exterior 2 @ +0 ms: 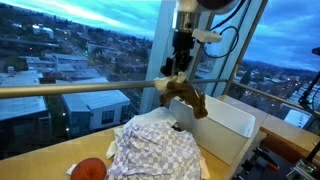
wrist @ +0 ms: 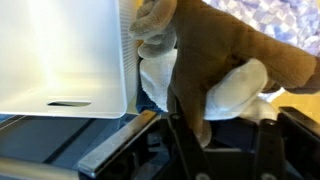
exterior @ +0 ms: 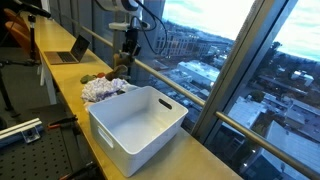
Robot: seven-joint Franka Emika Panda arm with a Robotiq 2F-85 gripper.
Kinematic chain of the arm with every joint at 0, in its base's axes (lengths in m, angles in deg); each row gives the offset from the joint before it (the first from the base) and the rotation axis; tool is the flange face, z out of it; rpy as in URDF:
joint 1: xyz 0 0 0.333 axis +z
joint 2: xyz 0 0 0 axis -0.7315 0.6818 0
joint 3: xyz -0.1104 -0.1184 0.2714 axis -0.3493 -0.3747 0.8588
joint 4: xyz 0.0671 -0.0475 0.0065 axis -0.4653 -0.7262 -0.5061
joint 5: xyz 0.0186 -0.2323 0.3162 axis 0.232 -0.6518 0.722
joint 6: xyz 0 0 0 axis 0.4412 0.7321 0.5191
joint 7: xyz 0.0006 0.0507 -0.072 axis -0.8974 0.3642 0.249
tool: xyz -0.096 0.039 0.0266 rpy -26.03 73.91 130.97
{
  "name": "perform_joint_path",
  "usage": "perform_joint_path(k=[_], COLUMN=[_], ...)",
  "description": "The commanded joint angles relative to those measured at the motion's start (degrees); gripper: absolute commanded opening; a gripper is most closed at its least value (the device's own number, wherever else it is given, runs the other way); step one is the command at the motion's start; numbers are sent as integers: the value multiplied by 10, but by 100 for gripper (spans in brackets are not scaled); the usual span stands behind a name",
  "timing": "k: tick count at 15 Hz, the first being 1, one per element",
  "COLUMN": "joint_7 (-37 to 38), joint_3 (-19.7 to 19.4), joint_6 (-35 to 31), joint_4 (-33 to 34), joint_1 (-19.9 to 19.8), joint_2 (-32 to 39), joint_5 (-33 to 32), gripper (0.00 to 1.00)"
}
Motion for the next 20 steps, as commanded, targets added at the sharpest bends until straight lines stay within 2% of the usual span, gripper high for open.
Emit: perform_joint_path(k=[1, 6, 12, 13, 15, 20], joint_7=[3, -15, -38, -37, -33, -18], joint_3=[-4, -24, -47, -51, -54, -51], joint_6=[5, -32, -131, -142, -160, -172], joint_4=[-42, -97, -184, -196, -220, -261], joint_1=[-41, -121, -200, -207, -215, -207], joint_2=[-91, -161, -152, -148, -148, -173], joint_5=[-6, -2, 5, 7, 7, 3], gripper=[5, 5, 5, 44, 51, 87])
